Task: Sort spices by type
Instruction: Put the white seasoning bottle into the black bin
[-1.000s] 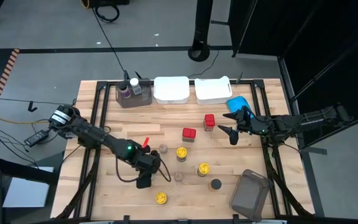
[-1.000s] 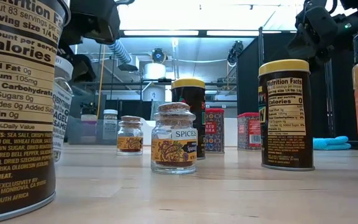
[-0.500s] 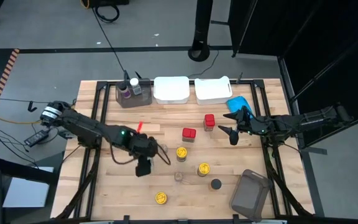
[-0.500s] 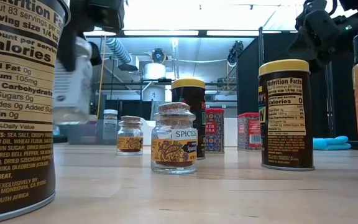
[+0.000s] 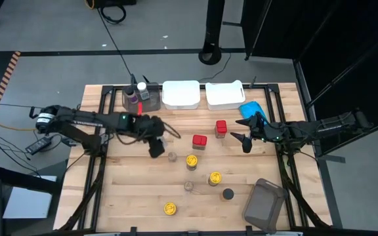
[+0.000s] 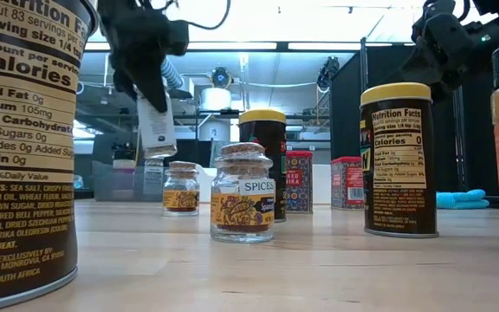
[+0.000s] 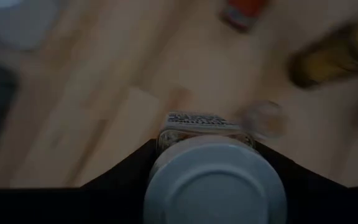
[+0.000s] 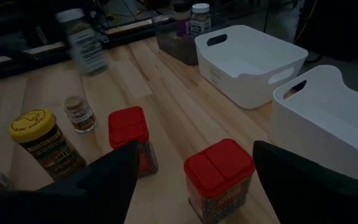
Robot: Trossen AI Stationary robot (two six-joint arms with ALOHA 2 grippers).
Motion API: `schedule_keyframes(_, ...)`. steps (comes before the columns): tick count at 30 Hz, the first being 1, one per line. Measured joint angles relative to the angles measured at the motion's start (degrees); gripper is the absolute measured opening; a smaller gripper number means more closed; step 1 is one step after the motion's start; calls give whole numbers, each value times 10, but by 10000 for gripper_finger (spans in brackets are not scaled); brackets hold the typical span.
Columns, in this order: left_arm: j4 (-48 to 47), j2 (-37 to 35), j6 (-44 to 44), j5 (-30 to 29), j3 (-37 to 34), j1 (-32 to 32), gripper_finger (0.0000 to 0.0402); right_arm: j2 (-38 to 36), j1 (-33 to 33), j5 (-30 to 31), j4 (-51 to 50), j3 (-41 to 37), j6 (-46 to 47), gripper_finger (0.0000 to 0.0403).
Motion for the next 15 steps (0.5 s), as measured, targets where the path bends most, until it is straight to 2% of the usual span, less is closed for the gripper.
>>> schedule_keyframes(15, -4, 0, -4, -102, 5, 166, 202, 0, 0, 7, 0, 0, 2, 320)
